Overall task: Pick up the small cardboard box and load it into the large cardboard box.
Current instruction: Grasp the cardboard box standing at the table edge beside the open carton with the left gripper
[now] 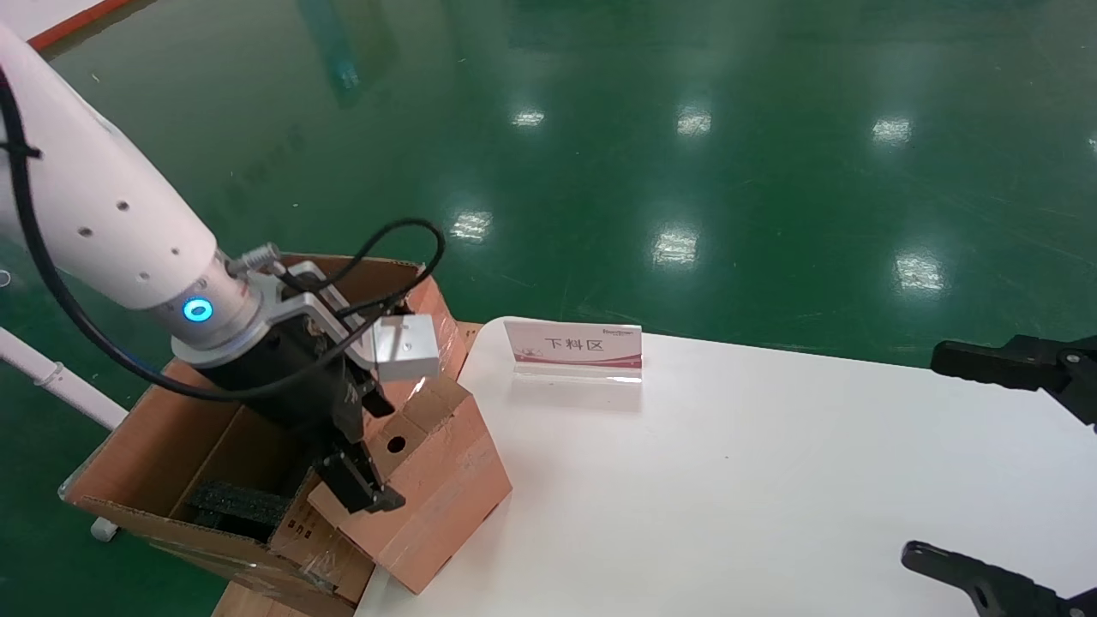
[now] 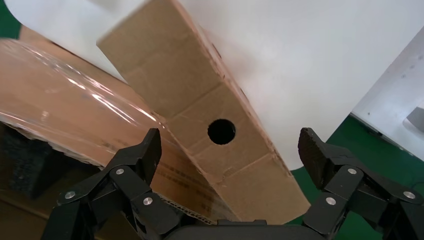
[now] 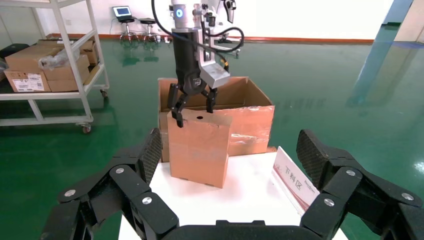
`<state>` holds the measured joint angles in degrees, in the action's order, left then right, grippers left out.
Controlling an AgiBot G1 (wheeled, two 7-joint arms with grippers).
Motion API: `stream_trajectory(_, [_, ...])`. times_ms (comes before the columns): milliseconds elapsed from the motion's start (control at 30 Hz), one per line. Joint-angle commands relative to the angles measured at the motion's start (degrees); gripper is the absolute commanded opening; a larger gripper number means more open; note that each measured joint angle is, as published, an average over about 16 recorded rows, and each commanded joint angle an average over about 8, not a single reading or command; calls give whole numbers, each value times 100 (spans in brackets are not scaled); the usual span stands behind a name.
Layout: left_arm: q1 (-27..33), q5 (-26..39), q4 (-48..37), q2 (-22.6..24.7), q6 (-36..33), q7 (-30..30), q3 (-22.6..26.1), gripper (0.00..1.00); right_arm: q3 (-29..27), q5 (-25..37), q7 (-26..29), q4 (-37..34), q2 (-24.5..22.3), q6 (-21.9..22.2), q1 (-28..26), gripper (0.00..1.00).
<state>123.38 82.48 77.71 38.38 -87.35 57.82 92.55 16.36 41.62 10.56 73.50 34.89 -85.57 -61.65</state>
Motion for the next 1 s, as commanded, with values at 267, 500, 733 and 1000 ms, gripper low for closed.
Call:
stream_trajectory(267, [-98, -30, 8, 19, 134, 4, 153, 100, 2, -2, -1, -1, -2, 2, 0, 100])
stream_trajectory(500, [-108, -41, 7, 7, 162, -11, 168, 59, 2, -3, -2, -2, -2, 3, 1, 81])
stream_trajectory(733, [-108, -41, 7, 11, 152, -5, 152, 0, 3, -4, -2, -2, -2, 3, 0, 0])
stream_trajectory(1000, [-108, -40, 7, 14, 139, 0, 140, 0, 3, -4, -2, -2, -2, 3, 0, 0])
